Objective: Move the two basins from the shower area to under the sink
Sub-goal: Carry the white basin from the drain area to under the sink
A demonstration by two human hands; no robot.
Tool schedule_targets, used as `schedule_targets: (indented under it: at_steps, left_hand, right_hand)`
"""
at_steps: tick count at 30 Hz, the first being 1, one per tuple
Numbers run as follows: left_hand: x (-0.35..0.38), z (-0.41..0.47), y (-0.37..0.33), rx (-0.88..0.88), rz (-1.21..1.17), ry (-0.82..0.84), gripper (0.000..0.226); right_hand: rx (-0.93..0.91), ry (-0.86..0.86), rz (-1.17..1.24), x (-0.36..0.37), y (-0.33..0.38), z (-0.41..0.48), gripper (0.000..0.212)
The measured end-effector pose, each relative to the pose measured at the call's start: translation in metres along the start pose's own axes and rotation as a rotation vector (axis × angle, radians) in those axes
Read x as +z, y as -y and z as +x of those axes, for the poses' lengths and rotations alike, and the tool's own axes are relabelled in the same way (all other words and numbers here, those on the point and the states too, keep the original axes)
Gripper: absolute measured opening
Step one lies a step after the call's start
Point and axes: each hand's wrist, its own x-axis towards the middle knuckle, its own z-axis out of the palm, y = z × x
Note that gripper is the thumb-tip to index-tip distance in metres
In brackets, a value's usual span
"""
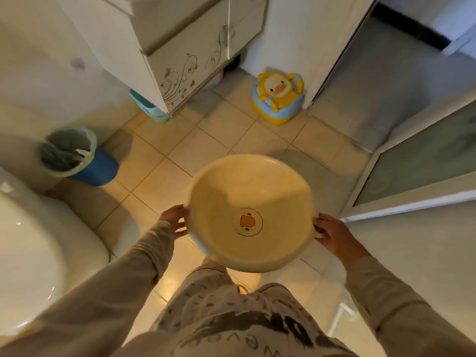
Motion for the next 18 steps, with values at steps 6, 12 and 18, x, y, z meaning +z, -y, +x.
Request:
schedule_targets:
  at_steps: [6,12,18]
  left_hand:
    - [0.063,0.033,-0.101,0.029,0.052,0.059,0.038]
    - [0.119,0.057,-0.176,0.041,0.065,0.09,0.025]
    - [0.177,0.081,-0.207,0.043,0.097,0.124,0.025]
  right_hand:
    - [-0.035,-0.087,0.051,0.012,0.064,0.041,0.019]
    - [-0.07,-0.153,0.143,0.014,0.119,0.081,0.026]
    - [-0.056,-0.165,0.171,-0.006,0.174,0.127,0.026]
